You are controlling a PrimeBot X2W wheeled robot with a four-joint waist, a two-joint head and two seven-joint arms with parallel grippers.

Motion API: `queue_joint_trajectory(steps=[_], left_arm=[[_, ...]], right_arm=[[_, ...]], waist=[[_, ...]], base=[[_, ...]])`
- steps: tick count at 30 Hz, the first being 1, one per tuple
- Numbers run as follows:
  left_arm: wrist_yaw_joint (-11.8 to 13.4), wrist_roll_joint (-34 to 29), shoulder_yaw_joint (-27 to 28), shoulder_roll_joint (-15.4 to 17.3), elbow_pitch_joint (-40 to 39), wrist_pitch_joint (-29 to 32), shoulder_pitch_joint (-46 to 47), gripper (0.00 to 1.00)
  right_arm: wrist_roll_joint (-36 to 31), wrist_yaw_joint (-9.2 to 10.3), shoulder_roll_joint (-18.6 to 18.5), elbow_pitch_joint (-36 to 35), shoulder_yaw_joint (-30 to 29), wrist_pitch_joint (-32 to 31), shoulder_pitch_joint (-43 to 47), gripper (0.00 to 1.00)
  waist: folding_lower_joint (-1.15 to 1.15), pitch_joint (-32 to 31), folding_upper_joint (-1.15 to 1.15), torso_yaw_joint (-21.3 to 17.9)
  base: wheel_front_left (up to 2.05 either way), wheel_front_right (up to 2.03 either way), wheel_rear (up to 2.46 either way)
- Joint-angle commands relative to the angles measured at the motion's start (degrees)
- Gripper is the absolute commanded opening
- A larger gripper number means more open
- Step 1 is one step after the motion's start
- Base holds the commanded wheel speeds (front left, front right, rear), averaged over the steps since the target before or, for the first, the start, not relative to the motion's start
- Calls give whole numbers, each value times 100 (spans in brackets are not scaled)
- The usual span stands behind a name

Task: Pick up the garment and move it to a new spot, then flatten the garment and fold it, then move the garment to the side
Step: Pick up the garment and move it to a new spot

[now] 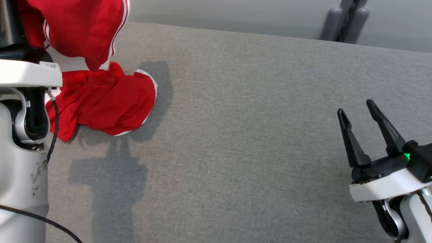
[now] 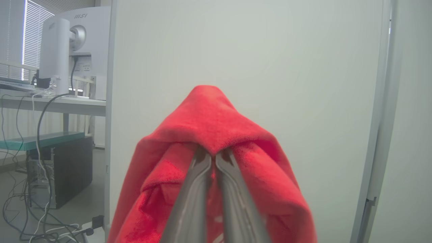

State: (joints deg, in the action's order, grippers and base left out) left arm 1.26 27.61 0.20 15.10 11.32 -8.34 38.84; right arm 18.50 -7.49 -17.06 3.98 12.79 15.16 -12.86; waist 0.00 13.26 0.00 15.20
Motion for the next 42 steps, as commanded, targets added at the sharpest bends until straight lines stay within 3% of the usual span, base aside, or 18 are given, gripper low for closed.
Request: queue_joint_trajectory(steps=[1,11,20,28,34,40,41,42], left_arm=[[42,6,-21,-53,-206,-15,-95,0],[119,19,-589,-534,-1300,228,-576,0],[61,-10,-1256,-897,-1346,341,-904,0],[286,-220,-1743,-1101,-609,73,-862,0],[472,-65,-1904,-1167,321,-170,-848,0],[199,31,-2293,-1195,1321,-423,-1020,0],[178,40,-2344,-1191,1440,-438,-1016,40],[178,12,-2393,-1192,1537,-472,-1003,88]], right_arm=[[-40,-1,10,-10,-78,5,-91,100],[-70,-1,179,8,-518,5,-196,100],[-39,-1,254,30,-784,5,-327,100],[26,-1,394,45,-781,5,-466,100],[-17,-1,361,104,-383,4,-694,100],[-22,-1,511,190,-133,4,-918,100],[-28,-1,525,209,-116,4,-915,100],[-33,-1,536,230,-93,4,-911,100]], waist=[[0,-83,0,-158],[0,-237,0,-1049],[0,-145,0,-2017],[0,61,0,-2908],[0,244,0,-3344],[0,221,0,-3659],[0,208,0,-3673],[0,189,0,-3689]], base=[[0,0,0],[0,0,0],[0,0,0],[0,0,0],[0,0,0],[0,0,0],[0,0,0],[0,0,0]])
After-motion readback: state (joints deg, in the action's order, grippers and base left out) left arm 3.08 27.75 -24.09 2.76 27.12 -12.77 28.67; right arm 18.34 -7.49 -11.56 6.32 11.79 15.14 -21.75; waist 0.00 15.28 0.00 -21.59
